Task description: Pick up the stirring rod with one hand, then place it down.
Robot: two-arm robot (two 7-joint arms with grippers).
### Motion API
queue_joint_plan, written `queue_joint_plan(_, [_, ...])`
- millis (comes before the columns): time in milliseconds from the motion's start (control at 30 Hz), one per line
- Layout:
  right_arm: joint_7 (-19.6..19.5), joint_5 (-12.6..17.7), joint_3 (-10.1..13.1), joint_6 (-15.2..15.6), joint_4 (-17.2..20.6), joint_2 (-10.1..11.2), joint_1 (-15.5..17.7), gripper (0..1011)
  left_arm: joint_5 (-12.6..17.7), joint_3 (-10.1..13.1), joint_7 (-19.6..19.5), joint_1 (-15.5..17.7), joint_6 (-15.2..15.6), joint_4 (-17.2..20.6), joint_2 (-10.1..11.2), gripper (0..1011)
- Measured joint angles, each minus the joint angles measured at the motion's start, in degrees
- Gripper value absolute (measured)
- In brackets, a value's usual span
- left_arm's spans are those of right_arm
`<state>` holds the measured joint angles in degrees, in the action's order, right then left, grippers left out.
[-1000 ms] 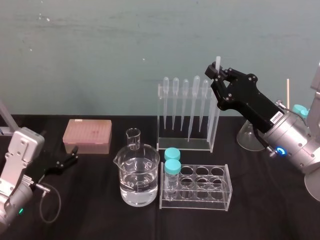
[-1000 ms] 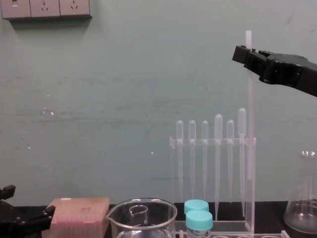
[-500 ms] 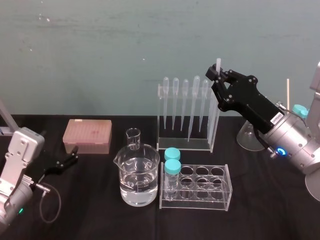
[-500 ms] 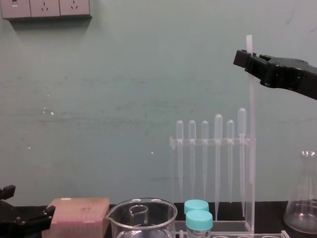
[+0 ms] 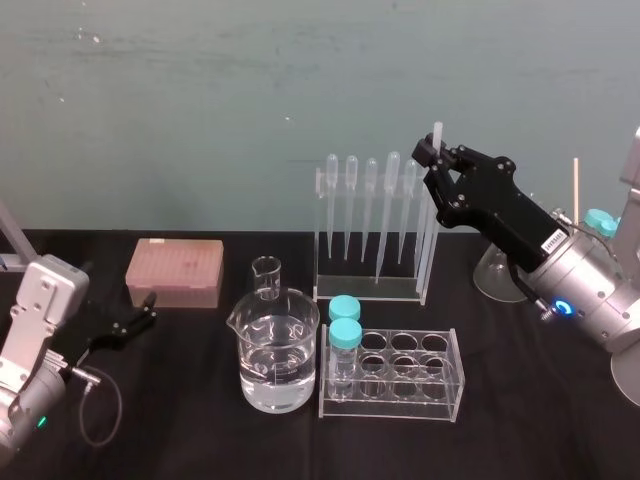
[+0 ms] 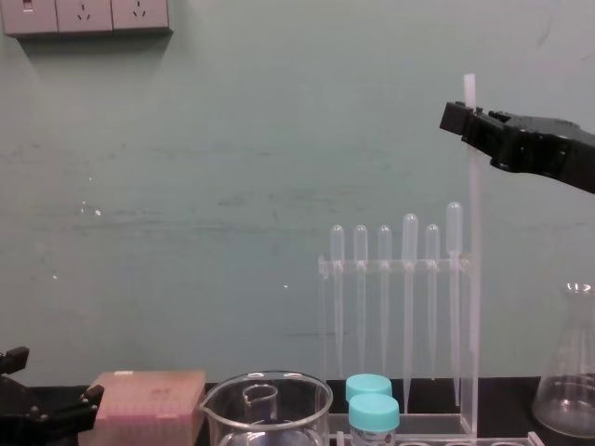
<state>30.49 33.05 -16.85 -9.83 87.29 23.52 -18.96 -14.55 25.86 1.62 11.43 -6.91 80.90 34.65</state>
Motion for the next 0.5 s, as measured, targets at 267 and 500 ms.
queue_joint_plan(267, [0.06,0.02,-0.17,-0.14,-0.17,-0.01,0.04,67,0.00,0.00,0.00,0.00,0.00,0.00,0.00,1000])
queue_joint_plan(500, [0.01,-0.06,-0.16,-0.28,-0.17,-0.02,0.13,66,0.00,0.00,0.00,0.00,0.00,0.00,0.00,1000])
